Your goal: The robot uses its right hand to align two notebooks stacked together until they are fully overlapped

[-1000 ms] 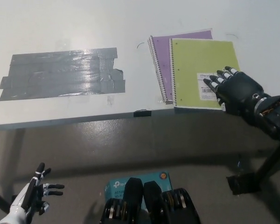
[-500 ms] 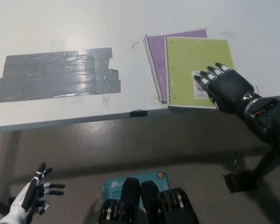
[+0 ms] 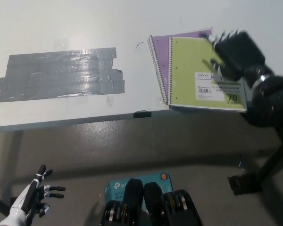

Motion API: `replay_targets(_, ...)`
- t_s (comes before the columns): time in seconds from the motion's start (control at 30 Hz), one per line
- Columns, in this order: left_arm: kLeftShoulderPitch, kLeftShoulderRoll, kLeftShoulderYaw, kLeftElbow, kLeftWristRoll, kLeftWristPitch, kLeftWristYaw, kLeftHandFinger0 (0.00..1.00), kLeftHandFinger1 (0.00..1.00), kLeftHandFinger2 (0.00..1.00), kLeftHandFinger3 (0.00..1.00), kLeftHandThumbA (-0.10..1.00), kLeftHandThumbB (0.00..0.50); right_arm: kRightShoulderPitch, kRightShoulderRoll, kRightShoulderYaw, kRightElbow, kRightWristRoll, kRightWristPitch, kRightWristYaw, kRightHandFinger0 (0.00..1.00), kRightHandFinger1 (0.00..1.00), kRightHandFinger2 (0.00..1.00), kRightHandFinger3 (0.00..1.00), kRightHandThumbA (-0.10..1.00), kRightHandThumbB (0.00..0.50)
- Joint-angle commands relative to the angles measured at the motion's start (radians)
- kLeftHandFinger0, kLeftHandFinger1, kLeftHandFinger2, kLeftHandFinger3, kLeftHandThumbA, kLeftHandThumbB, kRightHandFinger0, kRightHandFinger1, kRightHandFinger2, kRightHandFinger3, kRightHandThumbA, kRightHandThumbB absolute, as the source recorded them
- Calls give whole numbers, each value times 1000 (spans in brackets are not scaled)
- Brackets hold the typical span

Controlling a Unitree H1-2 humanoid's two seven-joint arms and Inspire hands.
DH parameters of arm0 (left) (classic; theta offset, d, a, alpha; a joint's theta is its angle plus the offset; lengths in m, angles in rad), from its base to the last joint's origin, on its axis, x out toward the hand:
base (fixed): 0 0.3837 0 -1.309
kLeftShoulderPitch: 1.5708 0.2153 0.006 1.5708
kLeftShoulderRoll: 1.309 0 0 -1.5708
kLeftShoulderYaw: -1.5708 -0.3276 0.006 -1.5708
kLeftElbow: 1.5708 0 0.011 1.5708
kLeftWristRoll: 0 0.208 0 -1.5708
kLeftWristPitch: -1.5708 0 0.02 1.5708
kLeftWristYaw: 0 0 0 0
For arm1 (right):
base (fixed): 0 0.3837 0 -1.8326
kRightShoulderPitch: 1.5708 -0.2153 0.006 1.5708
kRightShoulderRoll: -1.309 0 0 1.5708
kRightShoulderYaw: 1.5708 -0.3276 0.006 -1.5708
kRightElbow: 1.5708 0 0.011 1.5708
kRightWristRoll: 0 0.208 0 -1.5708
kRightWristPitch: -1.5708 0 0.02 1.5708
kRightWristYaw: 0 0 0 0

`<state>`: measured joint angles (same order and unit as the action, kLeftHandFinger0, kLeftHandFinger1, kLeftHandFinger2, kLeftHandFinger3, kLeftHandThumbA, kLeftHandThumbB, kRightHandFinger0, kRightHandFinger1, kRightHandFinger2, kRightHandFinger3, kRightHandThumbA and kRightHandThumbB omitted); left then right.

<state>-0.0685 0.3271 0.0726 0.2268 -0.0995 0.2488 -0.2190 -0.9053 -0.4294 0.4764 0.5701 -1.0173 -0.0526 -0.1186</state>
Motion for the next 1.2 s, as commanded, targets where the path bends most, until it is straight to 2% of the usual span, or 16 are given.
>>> replay_targets(0.0,-1,22,9,-29,5,-38,-3,496,579,594,1000,1000,500,-82,30,-64,-14,18,87,-57,567,671,634,877,512,155)
replay_targets(0.03,3,18,11,-31,4,-36,1,497,579,593,1000,1000,500,-79,48,-79,-11,29,101,-62,510,640,636,880,476,174)
replay_targets(0.13,6,13,12,-27,0,-29,1,520,582,581,1000,1000,500,-57,135,-153,-17,88,219,-7,573,659,626,926,502,182)
replay_targets(0.17,6,14,11,-28,0,-29,1,529,590,588,1000,1000,500,-53,155,-172,-17,99,248,6,659,768,680,970,563,170)
replay_targets(0.27,7,12,10,-28,1,-26,2,508,586,600,1000,1000,500,-37,210,-212,-10,116,312,25,721,849,708,998,624,139)
replay_targets(0.33,7,11,11,-29,0,-25,3,495,585,602,1000,1000,500,-25,251,-243,3,148,353,34,851,988,791,1000,686,117)
replay_targets(0.4,8,11,12,-28,-3,-27,0,517,602,618,1000,1000,500,-21,278,-257,23,149,388,32,959,1000,843,1000,701,136)
replay_targets(0.43,21,0,10,-33,-10,-31,-2,529,592,607,1000,1000,500,-1,298,-257,30,138,445,48,1000,1000,1000,1000,864,155)
replay_targets(0.47,21,0,10,-34,-10,-31,-2,530,591,606,1000,1000,500,-2,298,-257,30,138,447,49,1000,1000,1000,1000,868,155)
replay_targets(0.5,17,-1,11,-26,-10,-33,-1,524,589,588,1000,1000,500,1,308,-261,43,141,483,67,1000,1000,1000,1000,1000,173)
replay_targets(0.6,10,-1,9,-27,-9,-25,0,506,601,593,1000,1000,500,2,344,-319,76,123,523,77,1000,1000,1000,1000,1000,208)
replay_targets(0.7,5,2,8,-28,-11,-30,-7,471,577,607,1000,1000,500,9,371,-364,109,65,523,97,1000,1000,1000,1000,1000,297)
replay_targets(0.8,4,3,6,-35,-11,-29,-10,484,573,595,1000,1000,500,16,384,-396,108,23,523,109,1000,1000,1000,1000,1000,325)
replay_targets(1.03,5,3,-1,-41,1,-50,-8,504,549,546,1000,1000,500,35,403,-433,102,-4,523,149,1000,1000,1000,1000,1000,297)
replay_targets(1.13,2,-2,-3,-39,-7,-44,-14,523,562,546,1000,1000,500,47,408,-434,98,-9,523,165,1000,1000,1000,1000,1000,333)
replay_targets(1.17,0,-2,-2,-38,-12,-44,-18,511,545,522,1000,1000,500,52,410,-422,104,-1,523,168,1000,1000,1000,1000,1000,314)
